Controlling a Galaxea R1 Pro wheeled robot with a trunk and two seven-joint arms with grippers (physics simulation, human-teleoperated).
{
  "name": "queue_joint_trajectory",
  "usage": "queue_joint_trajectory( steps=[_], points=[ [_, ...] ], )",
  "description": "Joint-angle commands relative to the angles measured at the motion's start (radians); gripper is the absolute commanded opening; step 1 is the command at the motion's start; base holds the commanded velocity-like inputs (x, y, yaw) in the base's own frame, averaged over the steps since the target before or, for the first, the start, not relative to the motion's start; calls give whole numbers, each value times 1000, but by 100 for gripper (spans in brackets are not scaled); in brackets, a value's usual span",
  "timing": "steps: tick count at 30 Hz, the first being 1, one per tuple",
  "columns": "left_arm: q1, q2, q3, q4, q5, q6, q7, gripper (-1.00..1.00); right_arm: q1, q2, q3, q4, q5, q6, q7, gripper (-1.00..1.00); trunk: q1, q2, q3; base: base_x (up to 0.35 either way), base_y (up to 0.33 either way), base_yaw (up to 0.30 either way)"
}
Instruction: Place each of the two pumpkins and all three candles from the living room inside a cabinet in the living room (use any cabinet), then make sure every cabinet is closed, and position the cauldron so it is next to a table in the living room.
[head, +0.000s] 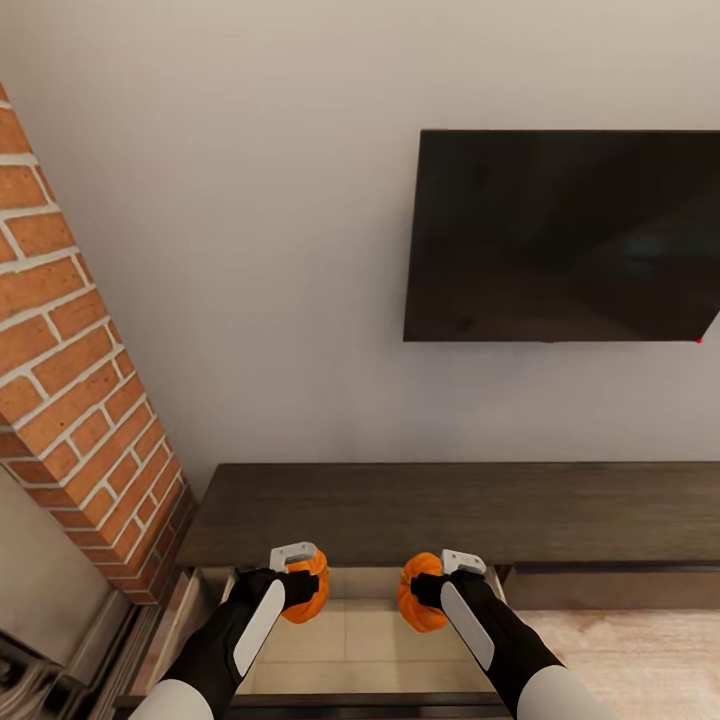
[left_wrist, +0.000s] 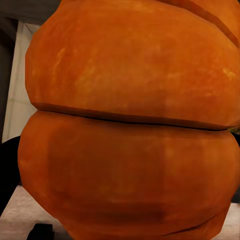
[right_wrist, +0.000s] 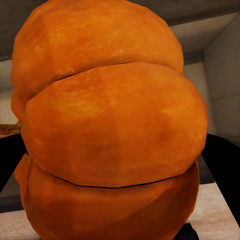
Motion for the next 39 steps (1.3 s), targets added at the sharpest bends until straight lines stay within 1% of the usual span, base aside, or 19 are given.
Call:
queue_joint_trajectory(
  steps=[1, 23, 26, 29, 31, 36, 39],
  points=[
    [0, 0, -3, -2, 10, 3, 10, -100, -1, -1, 4, -2, -11, 1, -11, -100, 4, -8, -4, 0, 0, 0],
    [-1, 0, -1, -2, 15, 16, 13, -100, -1, -1, 4, -3, -12, 4, -8, -100, 88, -162, -73, 0, 0, 0],
    [-2, 0, 0, -2, 24, 17, 16, -100, -1, -1, 4, -3, -12, 5, -7, -100, 100, -183, -83, 0, 0, 0],
    [-4, 0, -1, -3, 52, 22, 21, -100, -1, -2, 4, -3, -12, 5, -7, -100, 111, -204, -92, 0, 0, 0],
    [-5, 0, -1, -7, 62, 45, 22, -100, -1, -2, 4, -3, -12, 6, -8, -100, 119, -218, -98, 0, 0, 0],
    [-6, 1, 0, -15, 66, 126, 22, -100, -1, -2, 4, -4, -11, 7, -8, -100, 138, -253, -114, 0, 0, 0],
    [-7, 1, 0, -18, 68, 141, 23, -100, -1, -2, 4, -5, -11, 6, -8, -100, 150, -274, -123, 0, 0, 0]
  ],
)
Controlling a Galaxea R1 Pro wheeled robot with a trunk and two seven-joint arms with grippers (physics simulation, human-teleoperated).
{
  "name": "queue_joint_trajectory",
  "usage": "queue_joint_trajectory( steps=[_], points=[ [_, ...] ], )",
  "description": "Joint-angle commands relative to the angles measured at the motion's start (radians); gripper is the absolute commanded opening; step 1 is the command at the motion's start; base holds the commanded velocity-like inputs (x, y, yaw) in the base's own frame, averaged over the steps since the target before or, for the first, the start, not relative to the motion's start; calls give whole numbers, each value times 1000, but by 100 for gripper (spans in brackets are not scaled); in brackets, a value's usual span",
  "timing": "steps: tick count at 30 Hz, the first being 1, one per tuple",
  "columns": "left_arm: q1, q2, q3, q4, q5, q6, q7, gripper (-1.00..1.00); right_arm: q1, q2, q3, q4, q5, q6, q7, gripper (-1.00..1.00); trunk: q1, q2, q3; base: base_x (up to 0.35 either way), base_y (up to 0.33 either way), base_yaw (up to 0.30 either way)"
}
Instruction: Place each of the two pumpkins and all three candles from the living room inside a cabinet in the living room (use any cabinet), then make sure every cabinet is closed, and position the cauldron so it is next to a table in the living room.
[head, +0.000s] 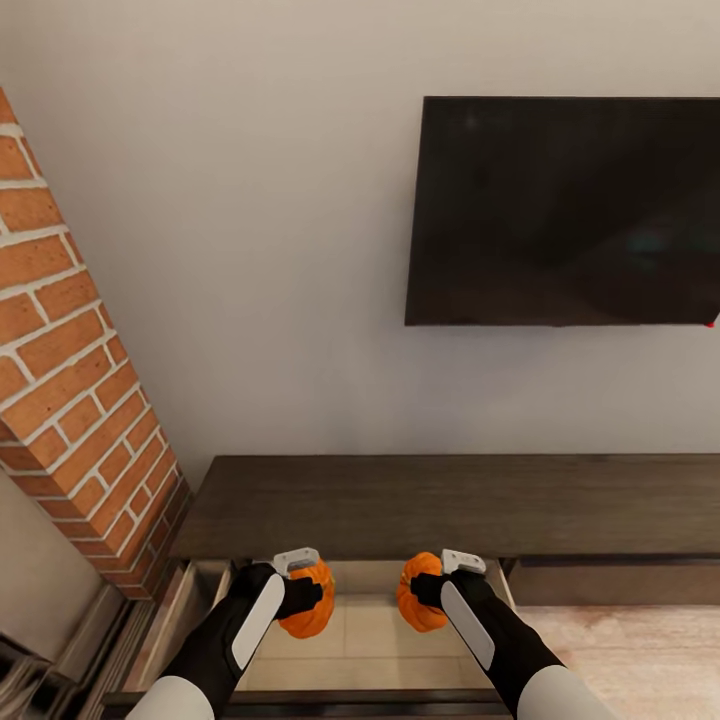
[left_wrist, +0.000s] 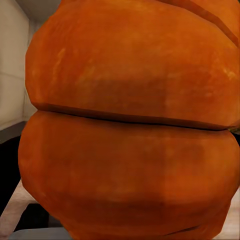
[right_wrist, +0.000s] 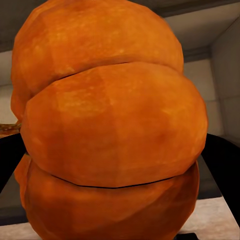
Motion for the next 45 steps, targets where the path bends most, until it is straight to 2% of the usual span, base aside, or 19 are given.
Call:
queue_joint_trajectory(
  steps=[1, 45],
  points=[
    [-1, 0, -2, -2, 10, 4, 11, -100, -1, 0, 4, -2, -10, 1, -11, -100, 4, -8, -4, 0, 0, 0],
    [0, 2, -2, 9, 8, -4, 14, -100, -1, 1, 7, -3, -9, -1, -3, -100, 173, -316, -142, 0, 0, 0]
  ],
)
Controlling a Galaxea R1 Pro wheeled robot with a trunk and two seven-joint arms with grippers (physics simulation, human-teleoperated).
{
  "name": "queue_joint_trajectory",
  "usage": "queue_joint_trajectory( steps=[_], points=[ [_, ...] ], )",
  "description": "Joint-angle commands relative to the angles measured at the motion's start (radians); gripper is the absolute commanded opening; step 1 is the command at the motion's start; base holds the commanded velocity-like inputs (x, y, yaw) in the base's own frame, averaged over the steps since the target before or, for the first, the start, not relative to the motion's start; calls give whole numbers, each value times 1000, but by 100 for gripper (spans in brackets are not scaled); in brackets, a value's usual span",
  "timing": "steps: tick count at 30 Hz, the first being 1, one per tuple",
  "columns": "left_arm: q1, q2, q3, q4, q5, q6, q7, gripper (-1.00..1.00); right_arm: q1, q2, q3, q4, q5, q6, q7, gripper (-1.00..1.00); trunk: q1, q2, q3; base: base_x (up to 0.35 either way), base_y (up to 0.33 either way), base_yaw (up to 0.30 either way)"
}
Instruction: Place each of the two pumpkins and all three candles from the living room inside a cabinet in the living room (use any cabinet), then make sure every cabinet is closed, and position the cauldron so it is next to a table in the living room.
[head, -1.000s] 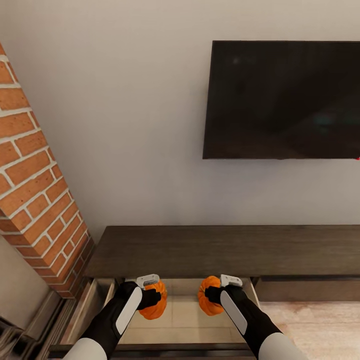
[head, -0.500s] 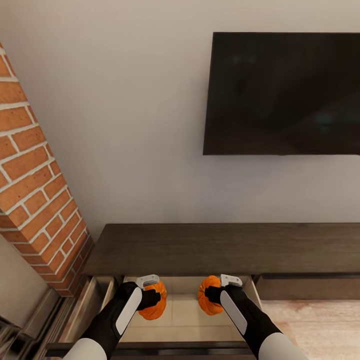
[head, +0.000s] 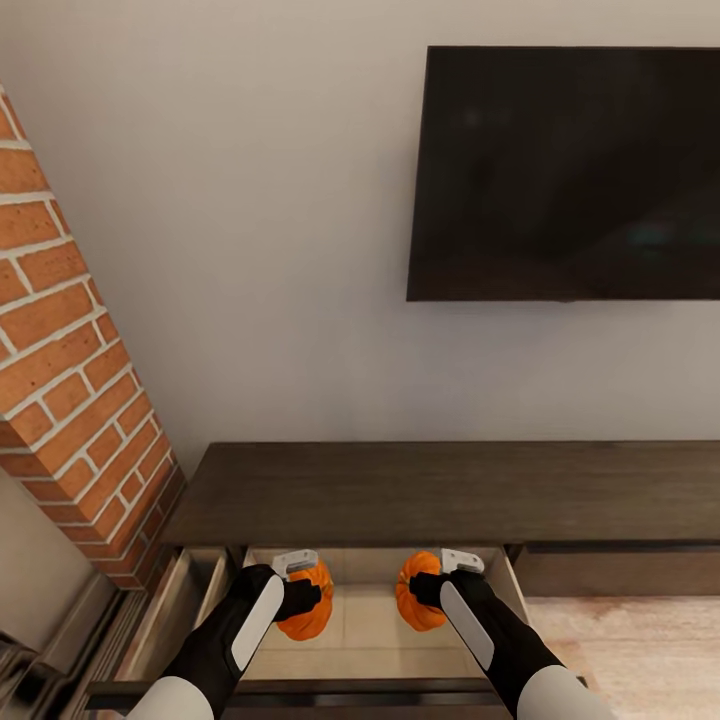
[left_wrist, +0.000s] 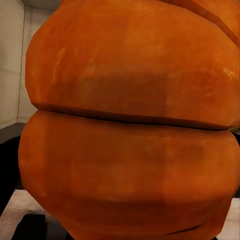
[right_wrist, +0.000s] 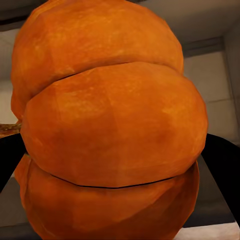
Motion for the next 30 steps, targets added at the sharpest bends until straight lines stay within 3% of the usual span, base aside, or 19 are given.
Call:
queue_joint_trajectory(
  steps=[1, 5, 13, 30],
  points=[
    [-1, 0, -2, -1, 10, 1, 10, -100, -1, -1, 4, -2, -10, 1, -11, -100, 4, -8, -4, 0, 0, 0],
    [0, 0, -2, 0, 2, -4, 12, -100, -1, -1, 4, -1, -10, 1, -11, -100, 19, -36, -17, 0, 0, 0],
    [-1, 0, -7, 28, -3, -99, 14, -100, -1, -1, 4, -1, -10, 1, -11, -100, 50, -92, -42, 0, 0, 0],
    [0, 3, -7, 34, -10, -110, 15, -100, -1, -1, 4, -1, -10, 0, -9, -100, 115, -211, -95, 0, 0, 0]
  ],
)
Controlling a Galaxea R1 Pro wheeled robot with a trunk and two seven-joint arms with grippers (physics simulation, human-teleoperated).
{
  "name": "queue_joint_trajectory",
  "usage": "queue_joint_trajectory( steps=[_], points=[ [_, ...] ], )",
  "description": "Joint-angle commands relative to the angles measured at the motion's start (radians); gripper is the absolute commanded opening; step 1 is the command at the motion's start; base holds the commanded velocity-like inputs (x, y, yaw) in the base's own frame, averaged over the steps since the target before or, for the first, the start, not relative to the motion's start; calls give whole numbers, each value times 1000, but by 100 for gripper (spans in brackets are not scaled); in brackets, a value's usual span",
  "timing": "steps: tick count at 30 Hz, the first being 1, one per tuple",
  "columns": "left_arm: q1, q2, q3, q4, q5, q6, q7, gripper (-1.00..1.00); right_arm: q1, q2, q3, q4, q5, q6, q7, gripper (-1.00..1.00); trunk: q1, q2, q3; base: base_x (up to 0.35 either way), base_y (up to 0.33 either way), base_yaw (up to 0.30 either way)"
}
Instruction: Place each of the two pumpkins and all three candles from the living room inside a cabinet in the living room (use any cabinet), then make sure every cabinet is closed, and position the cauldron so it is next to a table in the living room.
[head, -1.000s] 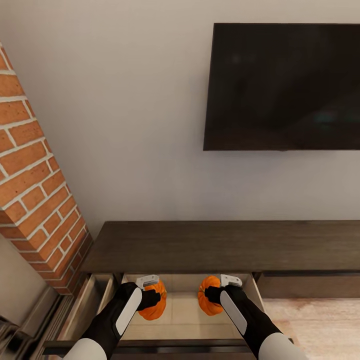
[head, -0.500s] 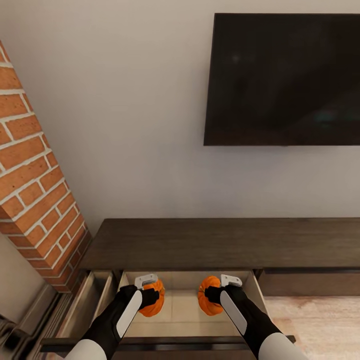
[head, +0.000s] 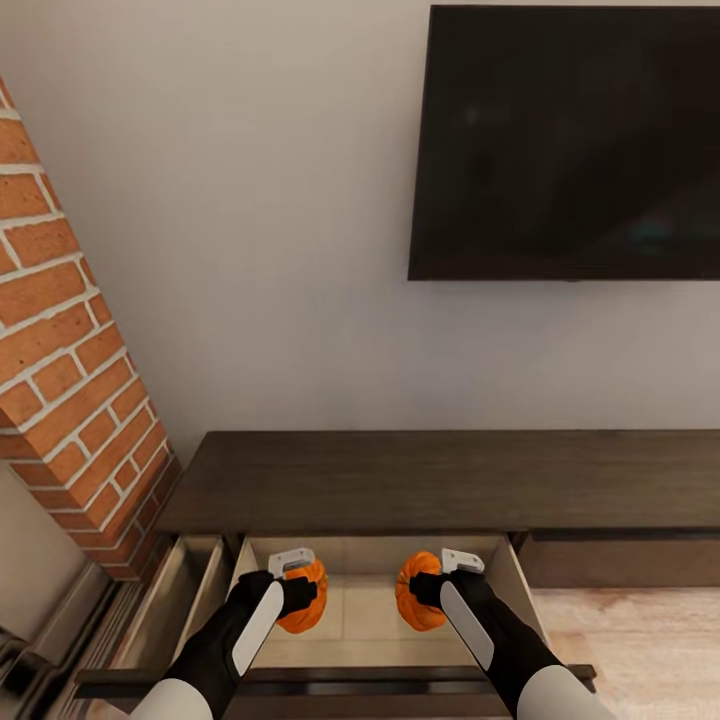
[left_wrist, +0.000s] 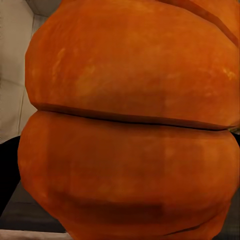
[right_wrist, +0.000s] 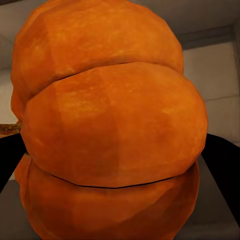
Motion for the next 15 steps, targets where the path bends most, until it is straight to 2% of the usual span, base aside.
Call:
queue_joint_trajectory(
  steps=[1, 6, 15],
  points=[
    [0, 1, -3, -2, 11, -4, 11, -100, -1, -1, 4, -2, -10, 1, -11, -100, 4, -8, -4, 0, 0, 0],
    [0, 4, -3, 8, 10, -44, 13, -100, -1, -1, 4, -2, -10, 1, -10, -100, 23, -43, -20, 0, 0, 0],
    [0, 5, -3, 11, 10, -53, 13, -100, -1, -1, 6, -2, -10, 1, -10, -100, 57, -106, -48, 0, 0, 0]
  ],
)
